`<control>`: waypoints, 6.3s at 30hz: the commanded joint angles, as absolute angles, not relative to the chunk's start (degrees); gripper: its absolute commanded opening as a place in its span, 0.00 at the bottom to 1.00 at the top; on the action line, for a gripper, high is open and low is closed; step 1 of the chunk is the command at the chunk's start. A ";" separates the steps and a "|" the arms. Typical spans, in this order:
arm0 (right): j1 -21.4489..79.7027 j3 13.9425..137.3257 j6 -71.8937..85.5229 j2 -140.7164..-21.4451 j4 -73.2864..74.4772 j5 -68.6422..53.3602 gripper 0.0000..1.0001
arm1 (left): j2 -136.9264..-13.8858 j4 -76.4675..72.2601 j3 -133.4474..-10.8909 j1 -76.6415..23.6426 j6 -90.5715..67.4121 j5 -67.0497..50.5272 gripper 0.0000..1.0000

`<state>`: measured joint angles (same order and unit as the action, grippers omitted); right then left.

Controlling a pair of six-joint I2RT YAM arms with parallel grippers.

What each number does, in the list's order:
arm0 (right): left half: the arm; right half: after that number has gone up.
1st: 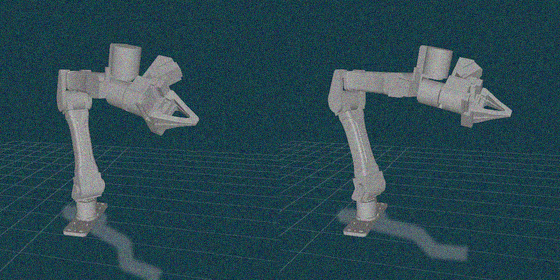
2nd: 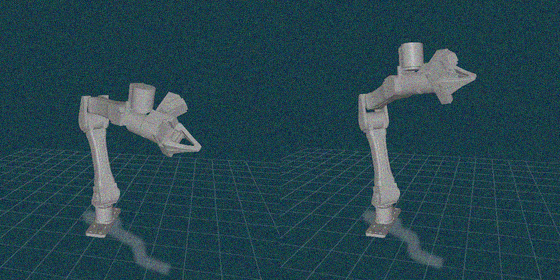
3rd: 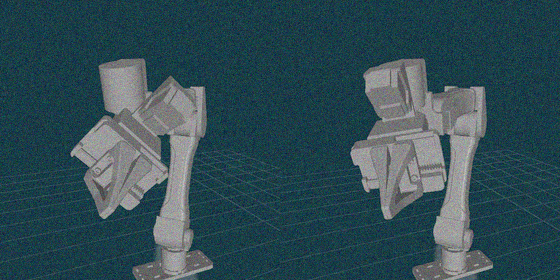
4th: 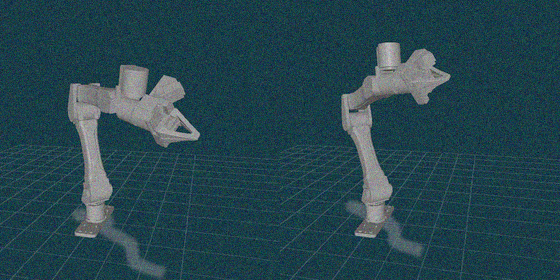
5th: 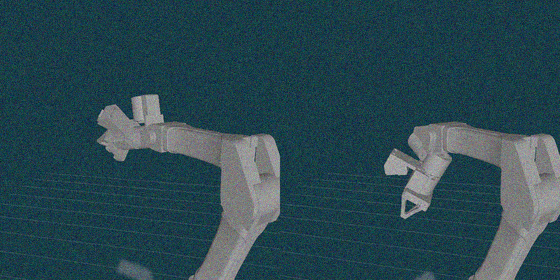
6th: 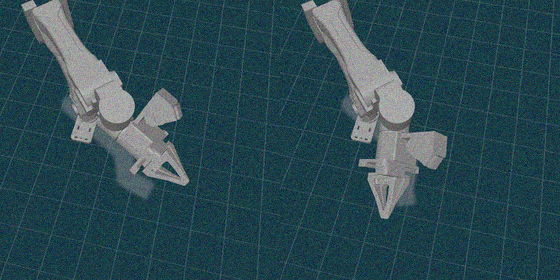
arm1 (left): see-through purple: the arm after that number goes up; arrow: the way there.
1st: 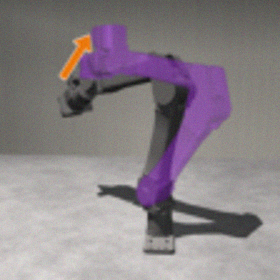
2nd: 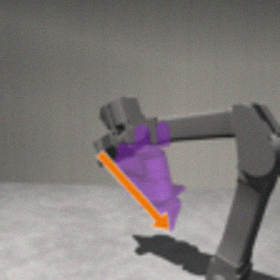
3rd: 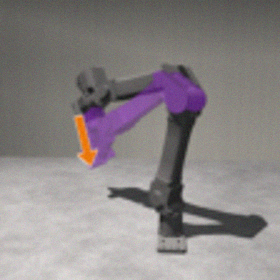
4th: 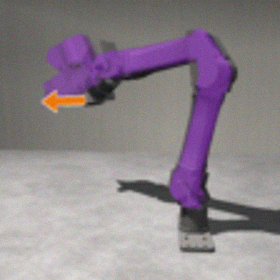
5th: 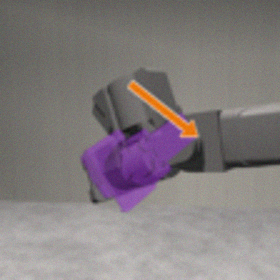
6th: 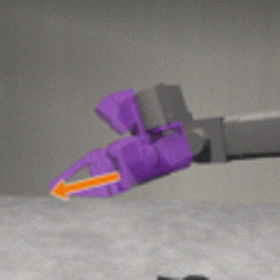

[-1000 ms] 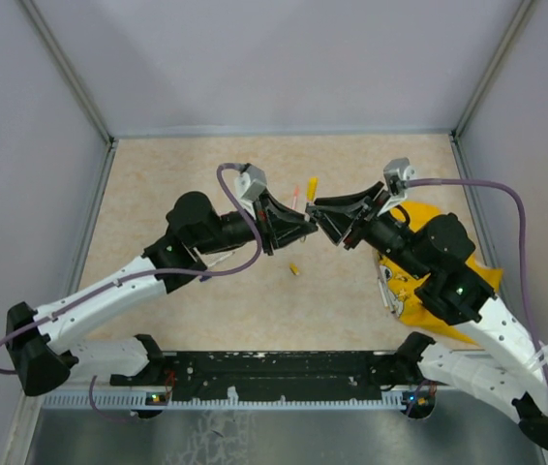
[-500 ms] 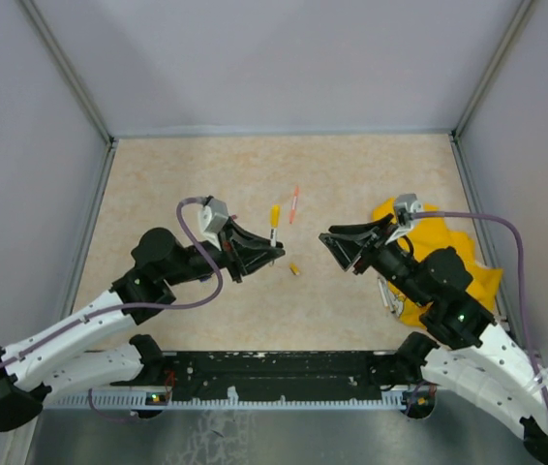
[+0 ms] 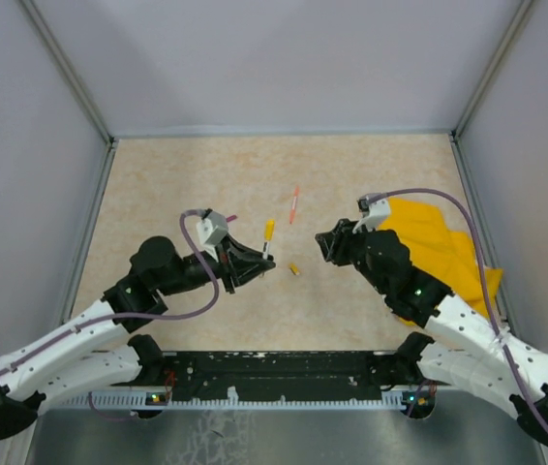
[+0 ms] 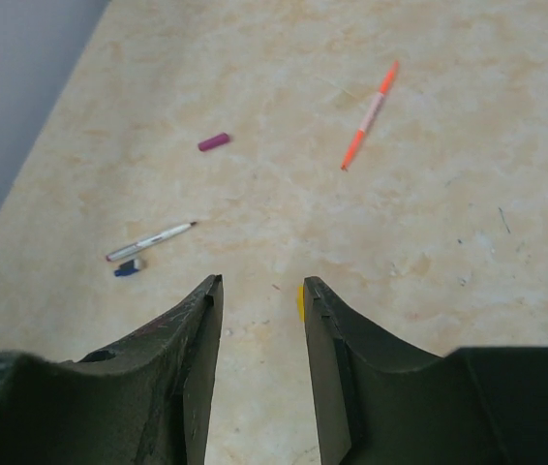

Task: Insert the pens into the pen caps
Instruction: Place the pen at the center of the board, then pick up the pen from the center of the board.

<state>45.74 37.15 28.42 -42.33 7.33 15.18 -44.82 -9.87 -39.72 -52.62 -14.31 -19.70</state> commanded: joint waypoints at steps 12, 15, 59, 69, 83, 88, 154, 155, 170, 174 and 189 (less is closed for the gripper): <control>46.21 37.89 33.71 -50.49 4.88 22.28 0.40 | -64.23 16.93 -52.57 -52.53 -21.38 12.23 0.00; 46.15 36.23 34.14 -49.06 3.68 21.14 0.40 | -69.89 18.25 -54.76 -52.33 -23.95 14.58 0.01; 46.14 29.22 38.54 -45.57 4.05 22.15 0.38 | -115.27 31.00 -84.46 -31.99 -18.07 9.83 0.13; 46.14 30.94 37.97 -48.07 5.95 22.83 0.38 | -116.68 30.93 -82.87 -31.39 -19.34 9.95 0.19; 46.17 30.76 38.50 -47.77 7.10 22.33 0.37 | -115.64 29.72 -79.65 -31.27 -20.03 9.96 0.31; 46.14 31.57 37.70 -47.20 9.10 23.15 0.37 | -111.67 26.70 -77.58 -31.21 -18.58 7.58 0.32; 43.26 38.85 30.80 -56.90 16.52 13.78 0.40 | -104.48 38.23 -63.98 -30.70 -0.01 12.54 0.31; 43.27 38.91 30.77 -57.02 16.52 13.71 0.40 | -104.48 38.03 -63.84 -30.61 0.06 12.50 0.30; 43.25 39.79 30.85 -57.87 16.70 13.12 0.40 | -103.45 35.40 -63.19 -30.42 2.55 13.01 0.21; 43.25 39.94 31.11 -57.68 16.76 13.28 0.40 | -101.69 34.79 -63.20 -30.47 2.63 13.40 0.20; 43.24 35.97 36.58 -50.47 11.60 19.78 0.40 | -85.19 29.56 -64.61 -30.48 1.93 6.98 0.18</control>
